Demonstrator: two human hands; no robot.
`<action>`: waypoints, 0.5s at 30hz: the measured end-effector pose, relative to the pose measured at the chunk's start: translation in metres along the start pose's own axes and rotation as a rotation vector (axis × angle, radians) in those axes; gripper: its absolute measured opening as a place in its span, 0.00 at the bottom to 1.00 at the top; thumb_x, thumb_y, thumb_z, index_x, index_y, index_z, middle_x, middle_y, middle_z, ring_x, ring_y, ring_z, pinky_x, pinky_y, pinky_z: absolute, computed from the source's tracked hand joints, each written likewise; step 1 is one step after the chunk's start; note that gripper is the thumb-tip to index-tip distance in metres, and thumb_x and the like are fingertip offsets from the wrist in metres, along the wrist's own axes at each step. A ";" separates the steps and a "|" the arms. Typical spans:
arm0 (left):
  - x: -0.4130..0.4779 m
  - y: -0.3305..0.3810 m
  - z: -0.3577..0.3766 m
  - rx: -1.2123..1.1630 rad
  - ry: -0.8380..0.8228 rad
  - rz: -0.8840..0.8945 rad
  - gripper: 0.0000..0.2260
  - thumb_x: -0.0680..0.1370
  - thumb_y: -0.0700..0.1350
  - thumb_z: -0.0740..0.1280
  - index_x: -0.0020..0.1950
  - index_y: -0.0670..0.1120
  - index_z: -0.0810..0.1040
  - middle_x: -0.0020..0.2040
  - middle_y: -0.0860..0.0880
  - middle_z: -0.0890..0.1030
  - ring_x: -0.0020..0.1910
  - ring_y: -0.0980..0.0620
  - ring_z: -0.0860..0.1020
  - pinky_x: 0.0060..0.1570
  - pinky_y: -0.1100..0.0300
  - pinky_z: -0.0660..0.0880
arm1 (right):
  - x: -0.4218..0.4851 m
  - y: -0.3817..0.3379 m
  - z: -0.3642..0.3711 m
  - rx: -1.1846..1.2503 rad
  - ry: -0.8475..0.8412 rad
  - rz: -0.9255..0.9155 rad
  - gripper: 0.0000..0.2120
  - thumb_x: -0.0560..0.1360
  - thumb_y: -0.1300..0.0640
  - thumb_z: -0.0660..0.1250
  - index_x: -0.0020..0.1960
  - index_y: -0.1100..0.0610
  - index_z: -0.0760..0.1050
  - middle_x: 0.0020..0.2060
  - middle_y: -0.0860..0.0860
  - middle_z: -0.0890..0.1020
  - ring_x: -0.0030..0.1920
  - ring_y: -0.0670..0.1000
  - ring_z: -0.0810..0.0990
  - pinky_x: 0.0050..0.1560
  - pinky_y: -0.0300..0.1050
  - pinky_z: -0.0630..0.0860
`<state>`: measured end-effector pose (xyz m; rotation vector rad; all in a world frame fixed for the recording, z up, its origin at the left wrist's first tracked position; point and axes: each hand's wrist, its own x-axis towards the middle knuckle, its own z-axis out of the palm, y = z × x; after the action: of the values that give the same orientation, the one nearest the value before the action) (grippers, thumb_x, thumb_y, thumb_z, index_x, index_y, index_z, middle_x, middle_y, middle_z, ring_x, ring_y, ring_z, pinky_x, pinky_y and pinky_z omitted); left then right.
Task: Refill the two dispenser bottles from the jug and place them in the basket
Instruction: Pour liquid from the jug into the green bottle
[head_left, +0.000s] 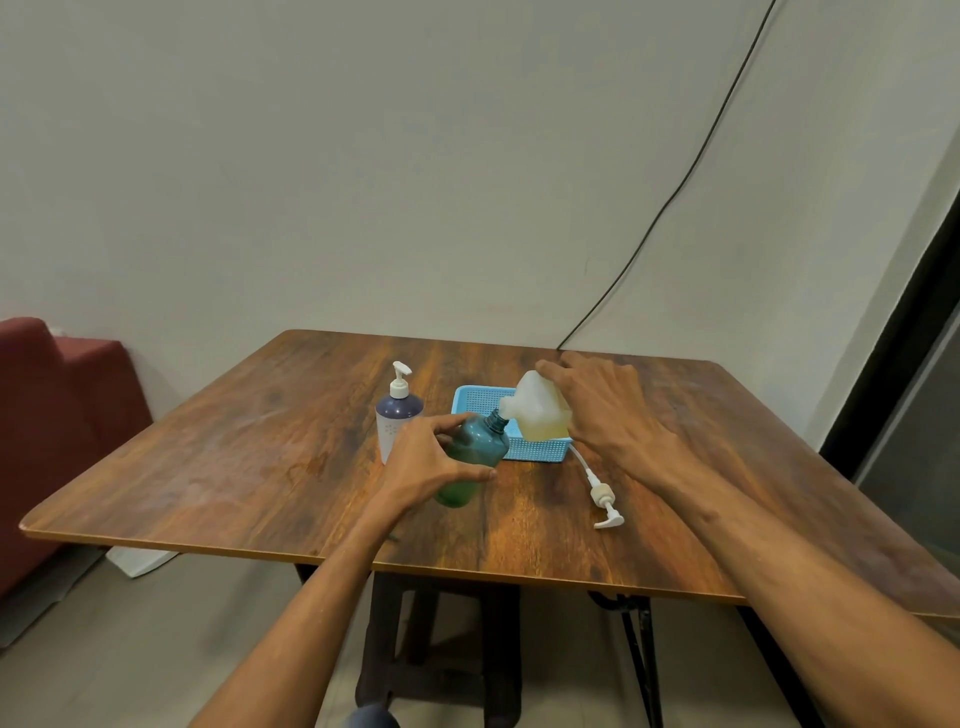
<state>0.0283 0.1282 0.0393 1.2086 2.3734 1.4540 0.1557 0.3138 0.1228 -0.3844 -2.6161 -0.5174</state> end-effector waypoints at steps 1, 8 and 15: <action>0.000 0.000 0.000 -0.002 0.001 -0.001 0.36 0.65 0.50 0.81 0.71 0.49 0.74 0.60 0.53 0.78 0.52 0.60 0.76 0.46 0.72 0.71 | 0.000 0.000 -0.001 -0.003 0.002 0.000 0.32 0.72 0.51 0.76 0.72 0.47 0.68 0.52 0.49 0.78 0.49 0.55 0.81 0.41 0.48 0.75; 0.000 0.001 -0.001 0.001 0.011 0.003 0.35 0.66 0.49 0.81 0.71 0.49 0.74 0.62 0.51 0.79 0.55 0.57 0.76 0.46 0.71 0.72 | 0.000 0.000 -0.004 -0.005 -0.013 0.001 0.31 0.73 0.54 0.75 0.72 0.47 0.68 0.53 0.50 0.79 0.50 0.55 0.80 0.41 0.48 0.73; 0.000 0.002 -0.001 0.004 0.011 0.000 0.35 0.66 0.49 0.81 0.71 0.48 0.74 0.63 0.49 0.79 0.55 0.57 0.76 0.46 0.72 0.72 | 0.001 0.000 -0.005 -0.016 -0.007 0.002 0.30 0.73 0.55 0.73 0.73 0.47 0.67 0.53 0.50 0.78 0.51 0.55 0.80 0.39 0.46 0.67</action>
<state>0.0290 0.1283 0.0417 1.2045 2.3847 1.4599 0.1568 0.3120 0.1276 -0.3952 -2.6198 -0.5369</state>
